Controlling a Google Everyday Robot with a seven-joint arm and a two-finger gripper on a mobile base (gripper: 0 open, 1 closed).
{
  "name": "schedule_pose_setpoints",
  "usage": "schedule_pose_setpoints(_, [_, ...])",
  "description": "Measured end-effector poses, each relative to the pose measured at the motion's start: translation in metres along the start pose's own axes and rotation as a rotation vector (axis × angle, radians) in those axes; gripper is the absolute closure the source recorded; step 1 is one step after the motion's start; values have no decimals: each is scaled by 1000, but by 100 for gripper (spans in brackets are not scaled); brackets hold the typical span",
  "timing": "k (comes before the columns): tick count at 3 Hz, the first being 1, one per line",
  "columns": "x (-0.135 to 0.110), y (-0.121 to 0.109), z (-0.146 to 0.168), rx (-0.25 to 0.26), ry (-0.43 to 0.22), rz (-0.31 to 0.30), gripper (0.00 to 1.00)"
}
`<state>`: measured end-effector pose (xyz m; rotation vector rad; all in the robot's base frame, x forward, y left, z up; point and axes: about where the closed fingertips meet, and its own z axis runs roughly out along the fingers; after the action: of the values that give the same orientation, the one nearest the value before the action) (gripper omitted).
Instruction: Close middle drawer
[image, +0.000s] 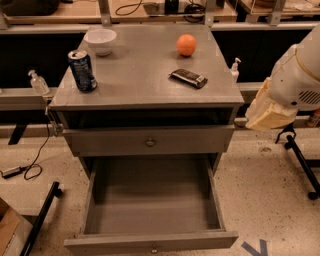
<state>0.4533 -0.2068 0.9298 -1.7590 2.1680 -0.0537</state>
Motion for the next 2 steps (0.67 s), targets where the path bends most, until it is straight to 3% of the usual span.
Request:
schedule_pose_setpoints(1, [-1,0,-3,7,0,-1,90])
schedule_pose_setpoints(2, [-8,6,1,8,2,-38,100])
